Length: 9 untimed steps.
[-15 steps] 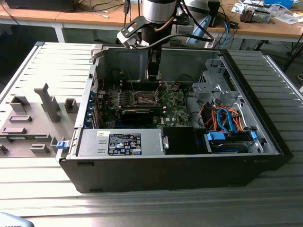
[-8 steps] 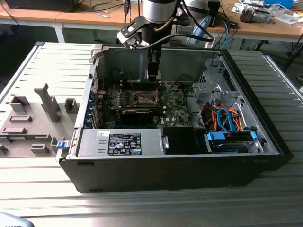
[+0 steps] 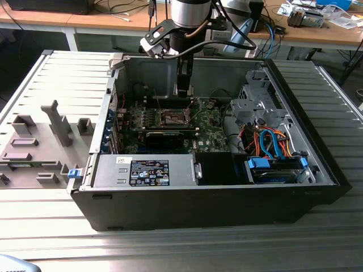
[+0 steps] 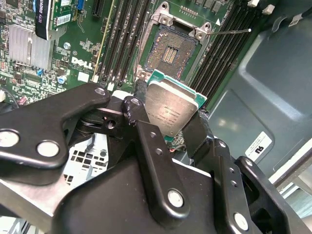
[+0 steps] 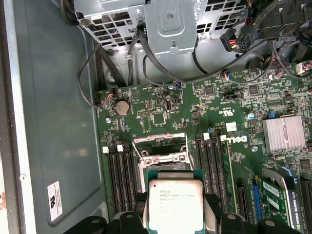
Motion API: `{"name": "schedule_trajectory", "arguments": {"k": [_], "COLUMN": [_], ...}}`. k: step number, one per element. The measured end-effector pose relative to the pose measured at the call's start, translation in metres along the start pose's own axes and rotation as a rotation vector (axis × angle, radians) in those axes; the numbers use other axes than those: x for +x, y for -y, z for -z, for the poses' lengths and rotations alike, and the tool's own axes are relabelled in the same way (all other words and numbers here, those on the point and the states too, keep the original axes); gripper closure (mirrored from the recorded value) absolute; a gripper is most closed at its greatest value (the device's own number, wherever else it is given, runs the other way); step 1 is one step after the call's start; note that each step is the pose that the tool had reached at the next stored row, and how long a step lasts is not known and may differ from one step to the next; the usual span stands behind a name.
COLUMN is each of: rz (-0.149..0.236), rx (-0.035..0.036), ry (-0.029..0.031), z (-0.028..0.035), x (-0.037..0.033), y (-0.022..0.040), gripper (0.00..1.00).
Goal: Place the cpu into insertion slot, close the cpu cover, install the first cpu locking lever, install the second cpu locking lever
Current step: 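Place the cpu into insertion slot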
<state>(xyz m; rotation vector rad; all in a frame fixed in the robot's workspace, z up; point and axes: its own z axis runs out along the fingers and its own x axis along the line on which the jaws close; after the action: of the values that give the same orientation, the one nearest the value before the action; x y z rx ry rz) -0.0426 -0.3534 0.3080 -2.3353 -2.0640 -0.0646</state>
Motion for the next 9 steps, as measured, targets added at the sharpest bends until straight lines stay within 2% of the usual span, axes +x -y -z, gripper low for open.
{"name": "schedule_trajectory", "arguments": {"k": [9], "rz": [-0.011], "rx": [-0.0005], "ry": [0.0001], "z": [0.0000], "x": [0.0000], "y": [0.0000], "gripper": [0.46]}}
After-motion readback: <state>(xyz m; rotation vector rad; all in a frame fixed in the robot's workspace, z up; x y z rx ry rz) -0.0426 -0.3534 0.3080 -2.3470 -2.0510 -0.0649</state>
